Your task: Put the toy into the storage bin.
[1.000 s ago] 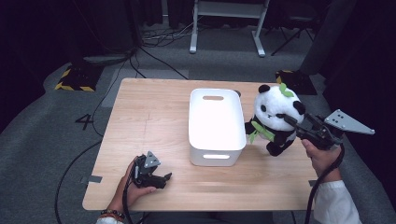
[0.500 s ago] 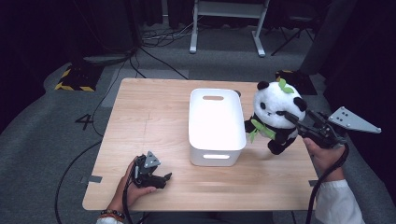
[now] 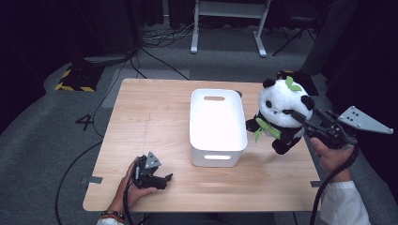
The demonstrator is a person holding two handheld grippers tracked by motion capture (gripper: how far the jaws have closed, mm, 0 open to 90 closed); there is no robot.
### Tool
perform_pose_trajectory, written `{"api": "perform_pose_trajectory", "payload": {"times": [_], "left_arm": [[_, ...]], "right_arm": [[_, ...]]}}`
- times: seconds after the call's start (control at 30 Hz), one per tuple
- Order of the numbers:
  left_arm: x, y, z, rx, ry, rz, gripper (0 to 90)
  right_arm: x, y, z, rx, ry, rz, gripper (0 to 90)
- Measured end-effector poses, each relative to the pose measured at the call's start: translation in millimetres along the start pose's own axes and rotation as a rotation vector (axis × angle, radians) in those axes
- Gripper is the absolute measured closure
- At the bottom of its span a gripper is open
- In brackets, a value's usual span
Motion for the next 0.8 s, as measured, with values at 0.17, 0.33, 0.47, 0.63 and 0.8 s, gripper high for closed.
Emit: {"api": "perform_pose_trajectory", "payload": {"times": [0.17, 0.33, 0.47, 0.63, 0.8], "left_arm": [[0.0, 0.0, 0.0, 0.0, 0.0, 0.0, 15.1], [0.0, 0.0, 0.0, 0.0, 0.0, 0.0, 15.1], [0.1, 0.3, 0.3, 0.0, -0.003, 0.0, 15.0], [0.1, 0.3, 0.3, 0.0, -0.003, 0.0, 15.0], [0.1, 0.3, 0.3, 0.0, -0.003, 0.0, 15.0]], "right_arm": [[-4.0, -3.9, 7.1, 0.017, -0.011, 0.007, 55.0], [-9.2, -4.9, 14.0, 0.031, -0.024, 0.02, 55.0], [-12.1, -5.3, 18.1, 0.04, -0.028, 0.035, 55.1], [-14.9, -5.5, 21.8, 0.05, -0.029, 0.051, 55.2], [-18.5, -3.7, 25.0, 0.06, -0.027, 0.068, 55.2]]}}
Point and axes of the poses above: each handheld gripper's, and its own axes: y roughly forward along the jaws, z roughly out of its top, x roughly to its right, the point moved 3 cm from there along y, roughly forward along the jaws, and after that the axes turned 10 degrees about z, right-handed, at the moved point
